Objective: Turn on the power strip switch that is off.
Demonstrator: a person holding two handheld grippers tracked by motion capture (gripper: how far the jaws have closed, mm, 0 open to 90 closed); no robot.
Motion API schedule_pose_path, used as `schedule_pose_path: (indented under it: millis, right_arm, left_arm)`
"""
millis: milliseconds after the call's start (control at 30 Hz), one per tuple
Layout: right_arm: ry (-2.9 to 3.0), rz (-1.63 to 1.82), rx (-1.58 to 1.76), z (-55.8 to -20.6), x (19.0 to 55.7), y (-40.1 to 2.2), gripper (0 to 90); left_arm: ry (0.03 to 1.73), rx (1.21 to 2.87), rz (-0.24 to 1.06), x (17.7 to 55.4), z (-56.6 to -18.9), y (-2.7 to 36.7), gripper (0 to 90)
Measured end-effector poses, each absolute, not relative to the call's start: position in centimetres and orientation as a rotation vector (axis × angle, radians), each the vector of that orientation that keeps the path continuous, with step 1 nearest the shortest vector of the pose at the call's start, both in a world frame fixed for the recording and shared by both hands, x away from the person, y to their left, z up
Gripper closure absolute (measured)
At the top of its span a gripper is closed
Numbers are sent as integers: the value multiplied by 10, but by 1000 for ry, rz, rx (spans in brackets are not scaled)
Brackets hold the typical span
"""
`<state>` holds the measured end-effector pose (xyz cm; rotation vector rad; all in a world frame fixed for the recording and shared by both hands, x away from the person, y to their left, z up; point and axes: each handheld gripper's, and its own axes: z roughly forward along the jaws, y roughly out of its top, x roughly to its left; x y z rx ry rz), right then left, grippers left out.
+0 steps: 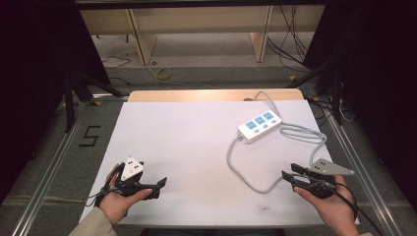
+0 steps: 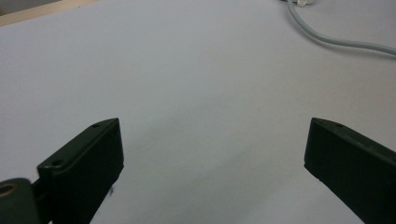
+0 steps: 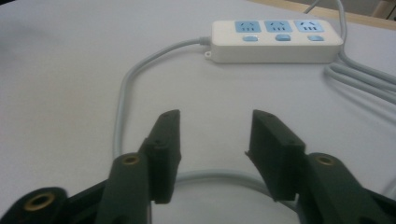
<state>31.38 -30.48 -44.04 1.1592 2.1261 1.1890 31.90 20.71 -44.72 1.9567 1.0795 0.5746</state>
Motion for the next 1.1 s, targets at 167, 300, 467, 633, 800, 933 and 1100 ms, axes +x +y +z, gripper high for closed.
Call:
schedule_pose_path:
  millis: [167, 300, 467, 633, 800, 933, 1100]
  right_arm:
    - [2104, 1150, 1149, -437, 313, -307, 793]
    - [2081, 1124, 1161, -435, 314, -308, 899]
    - [2080, 1100, 1166, -433, 315, -308, 900]
    - [2076, 1090, 1172, -431, 320, -309, 900]
    - [2068, 1094, 1172, -427, 327, -306, 900]
    - [2074, 1087, 1171, -425, 330, -304, 900]
    - [2071, 1091, 1185, -423, 335, -303, 900]
  left_arm:
    - [1082, 1959, 574, 319, -448, 207, 45]
    - [1082, 1959, 577, 319, -447, 208, 47]
    - [1080, 1959, 570, 319, -448, 206, 49]
    - [1087, 1958, 565, 320, -448, 206, 52]
    - [1090, 1957, 567, 320, -448, 206, 54]
    - [1089, 1957, 567, 320, -448, 206, 57]
    - [1086, 1960, 567, 320, -448, 206, 59]
